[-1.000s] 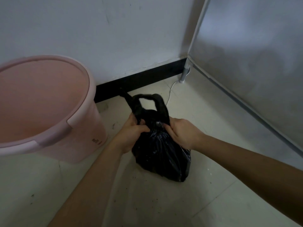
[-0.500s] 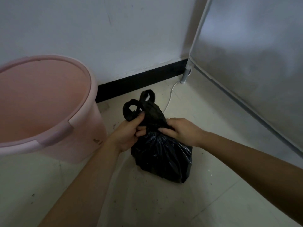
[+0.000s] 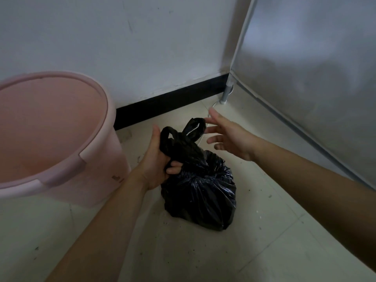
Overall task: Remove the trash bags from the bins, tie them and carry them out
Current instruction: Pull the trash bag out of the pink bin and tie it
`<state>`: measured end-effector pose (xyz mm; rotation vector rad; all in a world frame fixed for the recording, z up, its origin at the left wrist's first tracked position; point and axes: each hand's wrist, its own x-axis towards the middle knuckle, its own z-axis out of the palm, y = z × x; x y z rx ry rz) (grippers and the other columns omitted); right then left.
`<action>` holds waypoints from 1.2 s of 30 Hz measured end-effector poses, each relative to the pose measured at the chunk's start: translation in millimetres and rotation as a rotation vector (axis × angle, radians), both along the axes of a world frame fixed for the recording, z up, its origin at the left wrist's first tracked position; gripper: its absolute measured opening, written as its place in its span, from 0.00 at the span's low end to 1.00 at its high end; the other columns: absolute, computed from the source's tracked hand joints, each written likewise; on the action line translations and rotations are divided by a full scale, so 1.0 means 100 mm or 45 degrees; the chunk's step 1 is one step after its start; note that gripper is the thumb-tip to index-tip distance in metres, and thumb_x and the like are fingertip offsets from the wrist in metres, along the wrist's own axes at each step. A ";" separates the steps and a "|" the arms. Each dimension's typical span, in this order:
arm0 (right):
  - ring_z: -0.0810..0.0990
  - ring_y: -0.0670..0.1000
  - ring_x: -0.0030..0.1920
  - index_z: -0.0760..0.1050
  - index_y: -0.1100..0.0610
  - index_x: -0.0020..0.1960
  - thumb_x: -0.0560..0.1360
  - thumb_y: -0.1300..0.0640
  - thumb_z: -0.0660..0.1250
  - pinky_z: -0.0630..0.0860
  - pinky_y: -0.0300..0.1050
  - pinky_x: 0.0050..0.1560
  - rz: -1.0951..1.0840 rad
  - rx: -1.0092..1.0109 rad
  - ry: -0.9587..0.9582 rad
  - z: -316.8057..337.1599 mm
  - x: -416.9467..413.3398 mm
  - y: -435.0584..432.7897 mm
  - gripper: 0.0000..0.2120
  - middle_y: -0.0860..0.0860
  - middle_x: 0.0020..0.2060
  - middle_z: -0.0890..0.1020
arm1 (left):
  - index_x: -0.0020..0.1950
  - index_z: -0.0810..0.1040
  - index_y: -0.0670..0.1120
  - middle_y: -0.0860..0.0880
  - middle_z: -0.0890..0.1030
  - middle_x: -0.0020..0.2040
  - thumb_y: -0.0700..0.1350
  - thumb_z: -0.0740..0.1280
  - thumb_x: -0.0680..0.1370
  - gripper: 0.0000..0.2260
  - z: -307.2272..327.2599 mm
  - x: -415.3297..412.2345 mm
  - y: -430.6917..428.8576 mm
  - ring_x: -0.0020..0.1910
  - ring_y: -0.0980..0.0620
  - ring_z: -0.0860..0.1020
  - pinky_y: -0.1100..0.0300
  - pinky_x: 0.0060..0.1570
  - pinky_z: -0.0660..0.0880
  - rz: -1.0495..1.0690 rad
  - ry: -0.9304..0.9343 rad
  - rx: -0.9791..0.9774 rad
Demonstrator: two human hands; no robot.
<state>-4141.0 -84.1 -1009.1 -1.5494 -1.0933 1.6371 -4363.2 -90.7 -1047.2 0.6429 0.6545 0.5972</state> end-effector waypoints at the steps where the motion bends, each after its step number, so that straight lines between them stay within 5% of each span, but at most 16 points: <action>1: 0.79 0.49 0.47 0.74 0.51 0.68 0.75 0.32 0.61 0.73 0.44 0.48 0.005 0.020 -0.002 0.03 -0.05 0.00 0.30 0.50 0.59 0.79 | 0.45 0.84 0.49 0.50 0.67 0.33 0.77 0.43 0.74 0.40 0.00 0.01 0.00 0.30 0.55 0.57 0.61 0.28 0.51 -0.012 0.004 0.009; 4: 0.80 0.48 0.52 0.67 0.51 0.70 0.76 0.35 0.65 0.76 0.44 0.51 -0.134 0.183 -0.218 -0.03 -0.16 -0.02 0.30 0.48 0.61 0.77 | 0.52 0.81 0.47 0.50 0.63 0.34 0.78 0.45 0.72 0.41 0.00 0.02 0.01 0.33 0.53 0.53 0.61 0.28 0.51 -0.050 0.044 0.047; 7: 0.78 0.48 0.47 0.70 0.48 0.58 0.74 0.39 0.70 0.73 0.42 0.45 -0.284 0.427 -0.393 -0.09 -0.14 -0.01 0.19 0.49 0.50 0.77 | 0.58 0.76 0.47 0.51 0.62 0.35 0.75 0.58 0.71 0.34 -0.02 0.00 0.01 0.33 0.55 0.54 0.62 0.29 0.51 -0.059 0.044 0.073; 10: 0.77 0.43 0.36 0.77 0.53 0.51 0.79 0.50 0.68 0.72 0.35 0.37 -0.152 0.460 -0.358 0.00 -0.10 0.00 0.06 0.50 0.41 0.79 | 0.52 0.76 0.47 0.53 0.71 0.34 0.57 0.78 0.69 0.21 -0.03 -0.03 -0.01 0.29 0.58 0.66 0.68 0.27 0.59 -0.106 0.154 0.218; 12: 0.77 0.42 0.36 0.80 0.54 0.52 0.81 0.52 0.65 0.72 0.32 0.35 -0.127 0.463 -0.385 0.04 -0.07 0.01 0.07 0.49 0.41 0.81 | 0.57 0.78 0.46 0.48 0.84 0.45 0.44 0.75 0.75 0.13 0.02 -0.02 -0.05 0.40 0.50 0.83 0.64 0.41 0.77 -0.190 0.359 0.357; 14: 0.77 0.44 0.38 0.81 0.53 0.51 0.82 0.49 0.63 0.72 0.37 0.37 -0.058 0.361 -0.406 0.04 -0.03 0.00 0.11 0.47 0.40 0.81 | 0.63 0.78 0.43 0.45 0.85 0.56 0.38 0.71 0.77 0.15 0.02 -0.01 -0.07 0.54 0.47 0.84 0.57 0.54 0.80 -0.196 0.454 0.382; 17: 0.80 0.49 0.44 0.80 0.54 0.56 0.81 0.37 0.54 0.75 0.43 0.44 0.101 0.148 -0.325 0.06 0.03 -0.06 0.24 0.49 0.47 0.82 | 0.63 0.76 0.39 0.48 0.85 0.43 0.34 0.66 0.79 0.13 0.00 0.04 -0.07 0.40 0.51 0.83 0.63 0.42 0.79 -0.072 0.458 0.336; 19: 0.81 0.52 0.55 0.73 0.56 0.65 0.80 0.32 0.44 0.76 0.49 0.57 -0.055 0.108 -0.177 0.00 0.05 -0.12 0.34 0.53 0.57 0.81 | 0.62 0.74 0.38 0.51 0.74 0.30 0.34 0.61 0.81 0.10 -0.05 0.07 -0.05 0.28 0.56 0.70 0.66 0.30 0.67 0.136 0.407 0.161; 21: 0.74 0.57 0.68 0.61 0.58 0.77 0.77 0.28 0.41 0.67 0.58 0.72 -0.314 0.064 -0.012 -0.11 0.06 -0.19 0.43 0.57 0.69 0.74 | 0.60 0.74 0.38 0.51 0.67 0.30 0.39 0.59 0.83 0.09 -0.11 0.08 -0.03 0.27 0.55 0.64 0.65 0.27 0.63 0.306 0.318 0.022; 23: 0.71 0.54 0.71 0.58 0.55 0.79 0.74 0.23 0.45 0.63 0.58 0.75 -0.336 0.115 -0.051 -0.24 0.04 -0.32 0.46 0.54 0.73 0.70 | 0.59 0.75 0.39 0.50 0.66 0.31 0.44 0.57 0.85 0.11 -0.14 0.08 -0.04 0.28 0.55 0.64 0.64 0.28 0.65 0.386 0.312 -0.024; 25: 0.78 0.45 0.63 0.72 0.53 0.70 0.70 0.24 0.60 0.73 0.45 0.67 -0.138 0.203 -0.282 -0.31 -0.03 -0.47 0.40 0.50 0.65 0.79 | 0.59 0.76 0.39 0.49 0.67 0.31 0.48 0.56 0.85 0.14 -0.17 0.10 -0.08 0.28 0.54 0.66 0.62 0.30 0.67 0.423 0.324 -0.054; 26: 0.82 0.41 0.55 0.78 0.52 0.61 0.70 0.32 0.68 0.77 0.36 0.58 -0.055 0.212 -0.366 -0.33 -0.09 -0.51 0.29 0.48 0.57 0.83 | 0.59 0.76 0.40 0.49 0.68 0.31 0.48 0.56 0.85 0.15 -0.18 0.11 -0.10 0.28 0.54 0.67 0.61 0.31 0.67 0.423 0.333 -0.060; 28: 0.85 0.45 0.48 0.82 0.53 0.53 0.72 0.45 0.75 0.80 0.37 0.50 -0.060 0.220 -0.502 -0.45 -0.19 -0.49 0.15 0.49 0.49 0.86 | 0.58 0.76 0.40 0.49 0.68 0.31 0.50 0.55 0.86 0.16 -0.21 0.14 -0.13 0.28 0.53 0.67 0.60 0.33 0.67 0.410 0.366 -0.050; 30: 0.84 0.54 0.52 0.81 0.56 0.56 0.77 0.48 0.70 0.78 0.45 0.54 -0.299 0.153 -0.554 -0.54 -0.24 -0.39 0.13 0.53 0.51 0.85 | 0.56 0.75 0.42 0.49 0.69 0.31 0.50 0.55 0.86 0.15 -0.23 0.17 -0.15 0.28 0.53 0.67 0.60 0.33 0.67 0.428 0.358 -0.052; 33: 0.81 0.56 0.56 0.75 0.53 0.59 0.82 0.50 0.60 0.76 0.52 0.61 -0.573 0.147 -0.277 -0.40 -0.31 -0.28 0.11 0.52 0.55 0.83 | 0.51 0.73 0.43 0.49 0.68 0.31 0.49 0.55 0.86 0.13 -0.23 0.17 -0.17 0.27 0.53 0.67 0.60 0.31 0.68 0.514 0.212 -0.146; 36: 0.79 0.53 0.40 0.68 0.54 0.47 0.85 0.57 0.55 0.76 0.51 0.49 -0.493 0.239 -0.048 -0.28 -0.26 -0.24 0.08 0.50 0.35 0.78 | 0.51 0.74 0.43 0.49 0.68 0.31 0.46 0.58 0.85 0.09 -0.23 0.16 -0.14 0.28 0.53 0.68 0.60 0.31 0.71 0.604 0.084 -0.184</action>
